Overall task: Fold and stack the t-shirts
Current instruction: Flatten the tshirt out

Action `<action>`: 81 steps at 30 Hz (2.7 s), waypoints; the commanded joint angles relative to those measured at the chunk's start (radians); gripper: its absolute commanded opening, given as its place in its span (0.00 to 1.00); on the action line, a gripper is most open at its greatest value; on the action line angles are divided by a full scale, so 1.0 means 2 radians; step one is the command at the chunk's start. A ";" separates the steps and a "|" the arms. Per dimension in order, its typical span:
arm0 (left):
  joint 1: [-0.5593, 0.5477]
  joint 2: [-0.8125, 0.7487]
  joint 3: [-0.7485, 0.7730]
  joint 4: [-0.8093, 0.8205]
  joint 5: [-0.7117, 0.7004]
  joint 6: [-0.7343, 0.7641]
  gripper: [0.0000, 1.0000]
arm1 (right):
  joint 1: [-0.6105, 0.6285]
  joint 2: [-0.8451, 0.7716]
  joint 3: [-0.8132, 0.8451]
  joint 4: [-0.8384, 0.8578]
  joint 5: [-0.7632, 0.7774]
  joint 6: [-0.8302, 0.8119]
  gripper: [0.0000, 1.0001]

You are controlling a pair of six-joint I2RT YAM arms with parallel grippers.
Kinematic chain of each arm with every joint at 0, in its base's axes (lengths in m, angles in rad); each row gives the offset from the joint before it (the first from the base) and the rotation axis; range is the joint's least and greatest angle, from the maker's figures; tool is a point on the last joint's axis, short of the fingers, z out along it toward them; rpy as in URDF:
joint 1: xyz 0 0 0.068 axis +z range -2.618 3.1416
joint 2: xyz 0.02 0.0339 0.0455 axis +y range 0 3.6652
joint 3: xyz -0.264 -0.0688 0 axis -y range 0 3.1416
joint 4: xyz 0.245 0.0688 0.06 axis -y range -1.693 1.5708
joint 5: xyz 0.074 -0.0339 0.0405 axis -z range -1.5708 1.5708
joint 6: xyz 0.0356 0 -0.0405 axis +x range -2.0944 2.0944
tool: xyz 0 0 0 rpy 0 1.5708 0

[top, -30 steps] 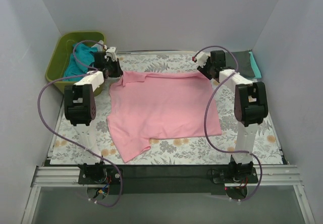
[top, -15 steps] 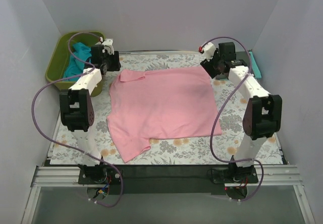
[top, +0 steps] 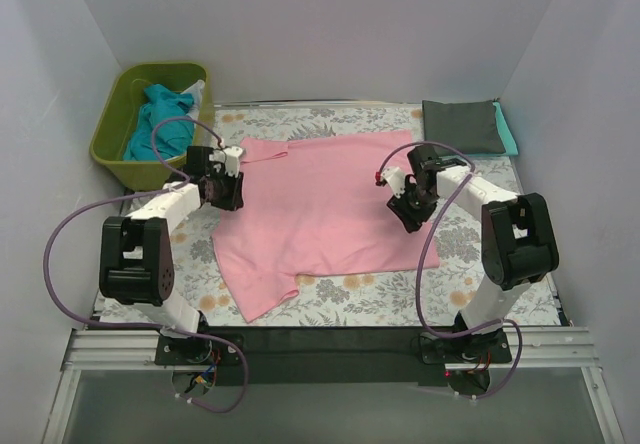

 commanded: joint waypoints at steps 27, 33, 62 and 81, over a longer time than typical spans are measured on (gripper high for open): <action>-0.055 0.056 0.197 -0.025 -0.080 -0.108 0.41 | -0.015 -0.080 0.017 -0.051 0.015 -0.010 0.57; -0.040 0.180 0.299 -0.043 -0.087 -0.183 0.43 | -0.014 -0.060 0.028 -0.053 0.001 0.006 0.56; -0.032 0.267 0.331 -0.071 -0.138 -0.258 0.45 | -0.014 -0.030 0.032 -0.054 0.003 0.000 0.56; -0.023 0.255 0.325 -0.029 -0.066 -0.279 0.06 | -0.015 -0.027 0.025 -0.053 0.006 -0.002 0.56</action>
